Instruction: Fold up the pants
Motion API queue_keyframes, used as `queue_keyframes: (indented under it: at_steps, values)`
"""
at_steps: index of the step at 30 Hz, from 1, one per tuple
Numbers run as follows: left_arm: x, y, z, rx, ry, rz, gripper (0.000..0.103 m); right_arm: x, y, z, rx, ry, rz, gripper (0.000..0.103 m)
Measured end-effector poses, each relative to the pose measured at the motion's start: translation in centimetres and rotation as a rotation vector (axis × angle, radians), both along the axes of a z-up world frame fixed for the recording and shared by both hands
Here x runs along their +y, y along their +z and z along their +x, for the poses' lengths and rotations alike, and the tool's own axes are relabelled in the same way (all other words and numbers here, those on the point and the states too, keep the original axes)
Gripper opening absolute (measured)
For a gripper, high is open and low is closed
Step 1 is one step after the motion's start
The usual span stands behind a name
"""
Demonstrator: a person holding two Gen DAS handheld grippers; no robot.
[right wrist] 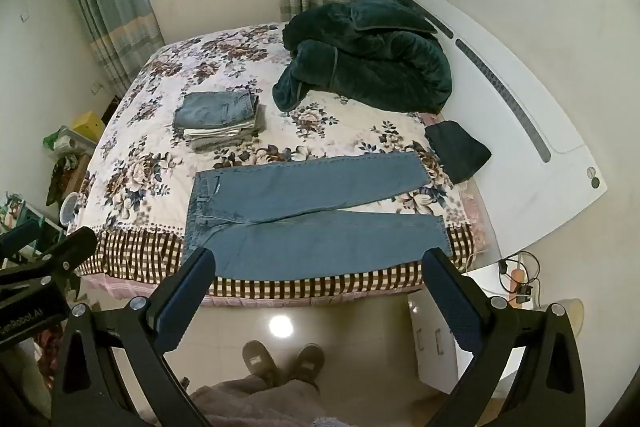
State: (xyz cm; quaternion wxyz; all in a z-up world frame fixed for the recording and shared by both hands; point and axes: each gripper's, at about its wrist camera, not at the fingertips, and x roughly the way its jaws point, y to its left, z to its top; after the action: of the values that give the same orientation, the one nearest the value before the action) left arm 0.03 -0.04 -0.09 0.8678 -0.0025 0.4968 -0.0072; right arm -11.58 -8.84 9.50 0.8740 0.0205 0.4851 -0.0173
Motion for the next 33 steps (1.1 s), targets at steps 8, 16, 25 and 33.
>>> queue_keyframes:
  at_steps: [8,16,25,33]
  values:
    - [0.5,0.1,-0.5,-0.012,0.006,0.009,0.103,0.6,0.4,0.1,0.000,0.006,-0.005,0.103]
    - [0.3,-0.1,-0.8,-0.012,0.007,0.011,0.103,1.2,0.2,0.1,-0.008,0.016,-0.007,0.103]
    - [0.9,-0.3,-0.9,-0.015,0.012,0.006,0.103,1.3,1.2,0.3,-0.003,0.025,-0.012,0.103]
    - [1.2,0.4,-0.6,-0.017,0.015,0.004,0.103,1.9,1.6,0.4,-0.010,0.026,-0.011,0.103]
